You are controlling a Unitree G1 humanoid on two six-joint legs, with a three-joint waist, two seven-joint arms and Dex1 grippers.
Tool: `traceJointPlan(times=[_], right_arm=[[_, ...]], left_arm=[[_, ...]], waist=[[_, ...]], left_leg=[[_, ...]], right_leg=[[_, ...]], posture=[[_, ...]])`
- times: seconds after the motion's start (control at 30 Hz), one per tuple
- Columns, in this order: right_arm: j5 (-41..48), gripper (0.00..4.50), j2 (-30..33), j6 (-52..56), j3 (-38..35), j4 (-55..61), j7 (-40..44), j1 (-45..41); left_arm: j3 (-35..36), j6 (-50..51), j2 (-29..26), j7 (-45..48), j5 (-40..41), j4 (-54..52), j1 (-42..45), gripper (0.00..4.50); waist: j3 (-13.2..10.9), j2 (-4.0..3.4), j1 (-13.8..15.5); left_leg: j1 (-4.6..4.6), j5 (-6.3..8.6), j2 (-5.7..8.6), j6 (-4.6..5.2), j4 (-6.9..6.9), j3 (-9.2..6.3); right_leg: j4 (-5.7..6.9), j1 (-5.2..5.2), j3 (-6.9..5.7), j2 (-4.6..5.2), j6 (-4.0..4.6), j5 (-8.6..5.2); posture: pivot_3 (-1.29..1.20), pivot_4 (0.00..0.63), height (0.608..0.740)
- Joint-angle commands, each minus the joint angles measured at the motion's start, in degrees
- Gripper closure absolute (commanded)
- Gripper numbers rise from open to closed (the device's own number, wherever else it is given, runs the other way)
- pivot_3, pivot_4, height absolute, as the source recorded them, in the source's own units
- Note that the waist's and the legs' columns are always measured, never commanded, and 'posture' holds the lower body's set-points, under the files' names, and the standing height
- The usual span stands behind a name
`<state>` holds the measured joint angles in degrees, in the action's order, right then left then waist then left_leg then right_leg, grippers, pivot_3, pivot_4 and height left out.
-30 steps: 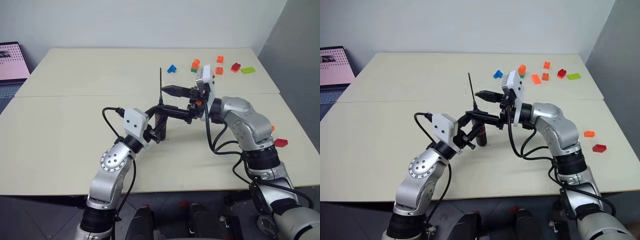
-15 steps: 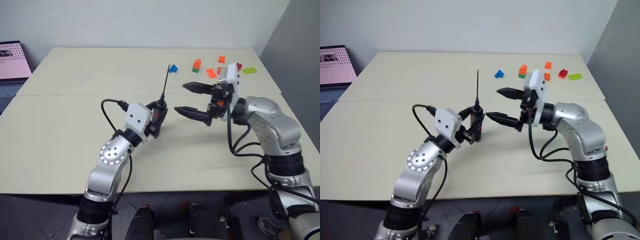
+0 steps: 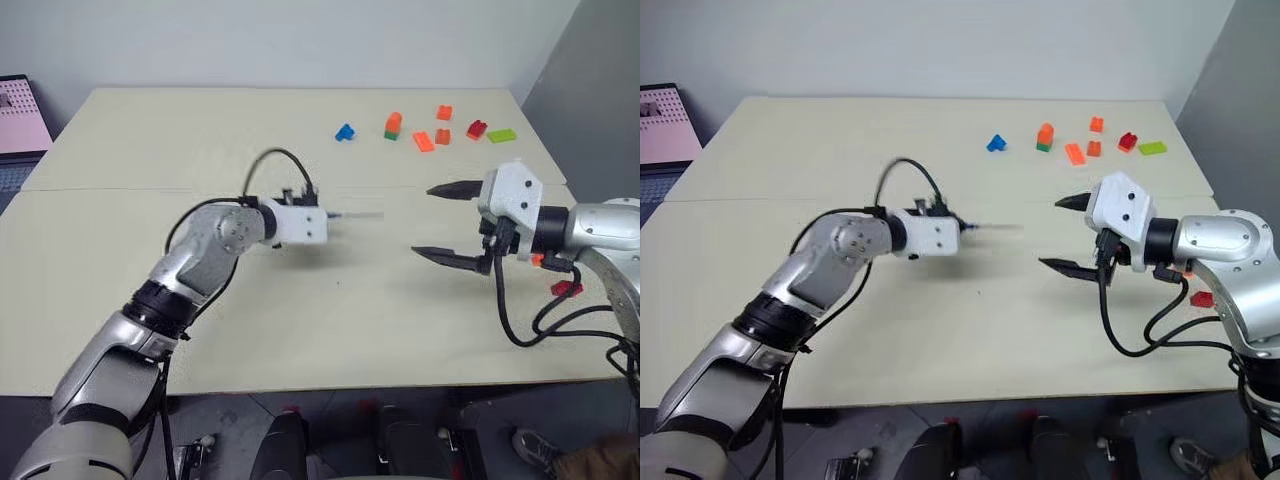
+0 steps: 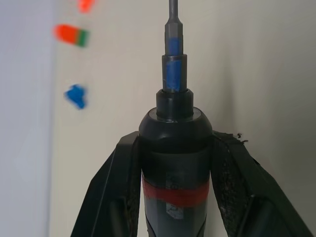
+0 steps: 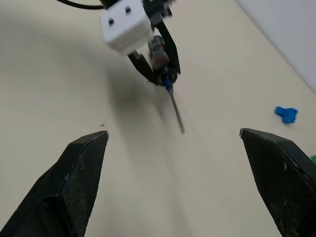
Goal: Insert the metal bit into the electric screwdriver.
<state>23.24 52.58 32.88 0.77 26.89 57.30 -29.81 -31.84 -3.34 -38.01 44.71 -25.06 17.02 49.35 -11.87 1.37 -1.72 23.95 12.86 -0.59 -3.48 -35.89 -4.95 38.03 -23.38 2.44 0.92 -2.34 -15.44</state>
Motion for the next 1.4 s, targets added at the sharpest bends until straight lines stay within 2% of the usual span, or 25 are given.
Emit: traceJointPlan(times=[0.03,0.13,0.27,0.33,0.4,0.57,0.7,0.87,0.93,1.0,1.2,1.4], right_arm=[[1.1,0.00,1.6,1.0,-1.0,4.5,0.5,1.4],[2.3,0.00,0.4,1.3,-1.1,5.2,-0.4,2.6],[1.5,0.00,0.5,1.2,-0.8,4.9,-1.0,3.6],[1.3,0.00,0.5,1.1,-0.8,4.7,-1.2,3.8],[1.1,0.00,0.4,0.9,-0.8,4.5,-1.4,3.9],[0.6,0.00,0.3,0.7,-0.8,3.3,-1.7,3.3],[-0.1,0.00,0.3,-0.2,-0.7,2.4,-1.6,3.3],[-0.9,0.00,0.2,-1.5,-2.0,0.8,-2.2,4.9],[-1.0,0.00,-0.2,-1.8,-2.9,-0.2,-2.9,5.9],[-1.3,0.00,-0.2,-2.4,-3.6,-1.2,-3.4,6.8],[-1.7,0.00,0.9,-4.3,-5.5,-3.5,-2.1,8.5],[0.6,0.00,2.0,-4.4,-7.6,-4.5,0.5,9.2]], left_arm=[[-1.8,-5.5,4.0,2.0,-2.4,7.6,6.4,2.88],[-2.5,-7.6,8.2,1.9,-3.3,14.1,9.1,2.88],[-1.9,-8.5,10.0,3.7,-3.5,17.4,9.5,2.88],[-1.4,-8.6,10.4,4.2,-3.3,18.0,9.3,2.18],[-0.7,-8.6,10.7,4.8,-2.6,18.1,9.0,1.91],[2.0,-7.1,10.9,6.8,-0.3,16.5,7.7,0.91],[7.8,-2.3,10.4,7.8,4.6,14.1,7.6,0.02],[19.8,12.3,5.5,13.7,16.5,8.5,6.5,0.01],[27.4,25.1,2.9,16.5,24.7,1.5,3.9,0.01],[31.6,32.6,0.2,18.1,29.2,-5.5,0.7,0.01],[40.4,42.4,-8.1,18.7,36.4,-24.7,-14.5,0.01],[51.2,49.9,-12.4,17.9,43.9,-33.8,-26.2,0.01]], waist=[[0.0,0.01,0.2],[0.0,0.01,0.3],[0.0,0.01,0.2],[0.0,0.01,0.2],[0.0,0.01,0.2],[0.0,0.01,0.2],[0.0,0.01,0.1],[0.0,0.02,-0.3],[0.0,0.01,-0.5],[0.0,0.01,-0.6],[0.0,0.02,-1.0],[0.0,0.02,-0.6]], left_leg=[[0.01,0.00,0.02,0.00,-0.01,0.03],[0.04,0.01,0.11,0.02,-0.11,0.03],[0.01,0.00,0.12,0.04,-0.19,0.04],[-0.03,0.00,0.11,0.04,-0.19,0.05],[-0.05,-0.01,0.10,0.04,-0.19,0.03],[-0.06,-0.02,0.10,0.06,-0.22,0.04],[-0.08,-0.02,0.10,0.06,-0.22,0.04],[-0.09,-0.03,0.09,0.07,-0.28,0.04],[-0.16,-0.03,0.08,0.06,-0.28,0.06],[-0.23,-0.04,0.07,0.06,-0.28,0.05],[-0.36,-0.06,0.01,0.03,-0.36,0.08],[-0.46,-0.13,-0.04,0.12,-0.50,0.09]], right_leg=[[0.00,0.00,0.00,0.03,0.00,0.00],[-0.01,0.05,-0.03,0.10,-0.09,-0.04],[0.02,0.10,-0.02,0.12,-0.33,-0.15],[0.07,0.10,-0.01,0.12,-0.33,-0.14],[0.10,0.11,-0.02,0.11,-0.29,-0.12],[0.13,0.13,-0.01,0.11,-0.21,-0.07],[0.18,0.13,-0.02,0.11,-0.07,0.01],[0.34,0.09,-0.02,0.11,-0.07,0.01],[0.56,0.05,0.00,0.11,-0.06,0.00],[0.70,0.05,-0.01,0.10,-0.06,-0.04],[0.90,0.09,0.06,0.10,-0.10,-0.07],[0.95,0.17,0.06,0.07,-0.27,-0.15]], posture=[[0.00,0.150,0.740],[0.00,0.150,0.740],[0.00,0.150,0.740],[0.00,0.150,0.740],[0.00,0.150,0.740],[0.00,0.150,0.740],[0.00,0.150,0.740],[0.00,0.150,0.740],[0.00,0.150,0.740],[0.00,0.150,0.740],[0.00,0.150,0.740],[0.00,0.150,0.740]])
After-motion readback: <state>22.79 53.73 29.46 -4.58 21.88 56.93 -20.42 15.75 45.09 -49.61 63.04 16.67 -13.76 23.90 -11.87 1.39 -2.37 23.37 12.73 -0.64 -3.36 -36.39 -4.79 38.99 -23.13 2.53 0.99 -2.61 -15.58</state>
